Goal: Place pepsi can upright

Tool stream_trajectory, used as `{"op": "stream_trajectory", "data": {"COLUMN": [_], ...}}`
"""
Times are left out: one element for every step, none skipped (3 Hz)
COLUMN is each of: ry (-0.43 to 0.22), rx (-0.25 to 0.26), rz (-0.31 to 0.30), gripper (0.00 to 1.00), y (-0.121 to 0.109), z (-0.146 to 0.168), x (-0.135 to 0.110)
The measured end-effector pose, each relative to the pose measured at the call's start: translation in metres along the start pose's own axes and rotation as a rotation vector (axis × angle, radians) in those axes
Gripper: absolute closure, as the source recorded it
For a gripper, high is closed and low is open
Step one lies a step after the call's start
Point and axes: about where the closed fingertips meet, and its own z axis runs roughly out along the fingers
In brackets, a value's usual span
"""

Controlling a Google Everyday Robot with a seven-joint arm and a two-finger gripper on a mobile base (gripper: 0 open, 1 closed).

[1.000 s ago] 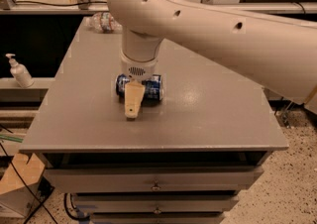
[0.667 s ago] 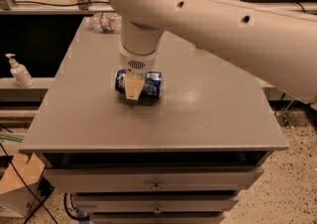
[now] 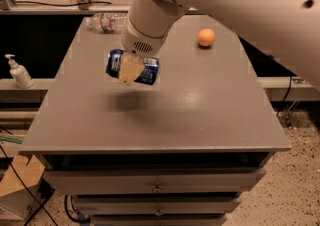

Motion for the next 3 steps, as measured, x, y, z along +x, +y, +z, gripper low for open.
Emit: {"op": "stream_trajectory", "data": {"ry": [-0.220, -0.415, -0.588], "rx": [0.054, 0.084, 0.083], "rz": [-0.017, -0.032, -0.057], "gripper": [1.00, 1.00, 1.00], "y": [-0.014, -0.025, -0.028], "z": [-0.032, -0.060, -0.074], "x": [-0.008, -0.007, -0.004]}}
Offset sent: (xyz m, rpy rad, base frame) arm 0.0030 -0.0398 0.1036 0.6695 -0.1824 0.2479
